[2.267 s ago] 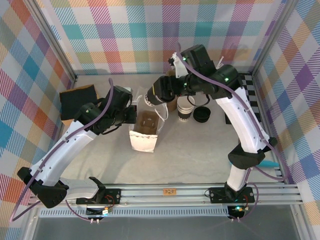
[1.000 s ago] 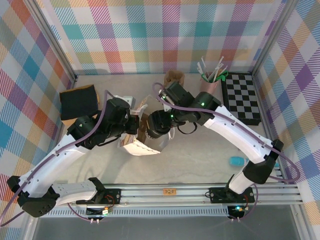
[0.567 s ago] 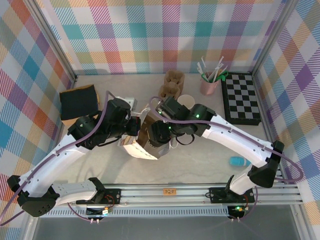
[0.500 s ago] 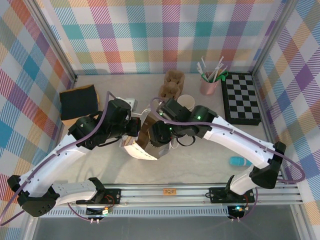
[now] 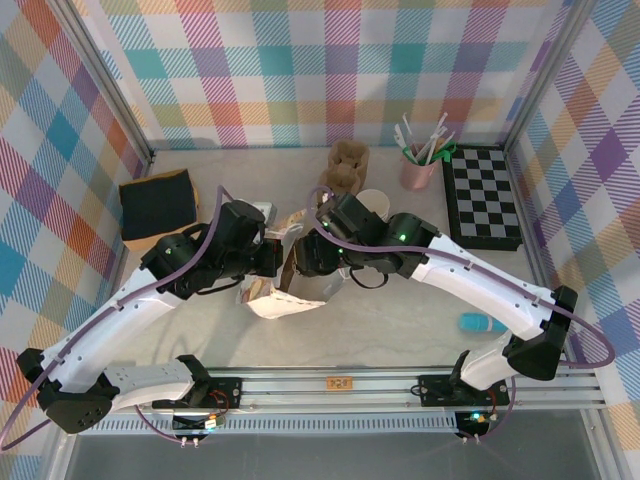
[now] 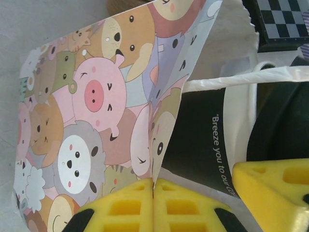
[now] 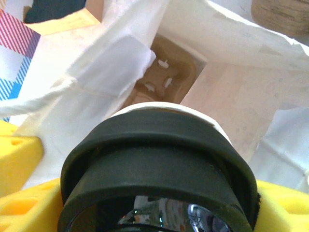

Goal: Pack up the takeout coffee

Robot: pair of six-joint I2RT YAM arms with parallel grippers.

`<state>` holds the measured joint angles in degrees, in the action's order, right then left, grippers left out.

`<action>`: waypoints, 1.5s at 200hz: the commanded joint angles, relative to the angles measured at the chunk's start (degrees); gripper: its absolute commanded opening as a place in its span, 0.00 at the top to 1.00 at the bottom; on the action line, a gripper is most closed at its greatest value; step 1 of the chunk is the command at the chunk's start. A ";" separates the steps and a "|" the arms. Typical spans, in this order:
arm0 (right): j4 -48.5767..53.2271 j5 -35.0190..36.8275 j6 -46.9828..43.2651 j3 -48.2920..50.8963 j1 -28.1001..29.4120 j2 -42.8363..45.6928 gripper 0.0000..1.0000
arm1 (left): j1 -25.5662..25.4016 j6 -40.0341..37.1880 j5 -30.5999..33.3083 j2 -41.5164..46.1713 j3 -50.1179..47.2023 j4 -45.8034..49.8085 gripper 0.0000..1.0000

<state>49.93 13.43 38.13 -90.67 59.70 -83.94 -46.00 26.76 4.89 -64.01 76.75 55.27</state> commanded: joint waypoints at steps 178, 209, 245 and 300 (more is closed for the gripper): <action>6.86 3.71 -6.43 -10.29 -1.07 -6.99 0.24 | 9.04 14.41 -17.25 5.43 -9.82 -11.26 1.00; 9.13 2.62 -7.45 -12.08 -1.13 -9.06 0.24 | 9.08 14.35 -16.97 6.17 -10.75 -10.59 1.00; 12.18 1.99 -8.41 -15.39 -1.14 -11.60 0.24 | 9.11 14.15 -14.86 7.12 -10.27 -9.21 0.80; 18.82 1.60 -9.55 -21.75 -1.09 -15.07 0.24 | 9.17 13.49 -12.98 7.56 -9.07 -7.83 0.68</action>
<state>64.20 15.77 29.93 -109.40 58.83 -98.19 -37.30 40.71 -9.37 -57.56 66.83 45.98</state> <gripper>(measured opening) 0.772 0.311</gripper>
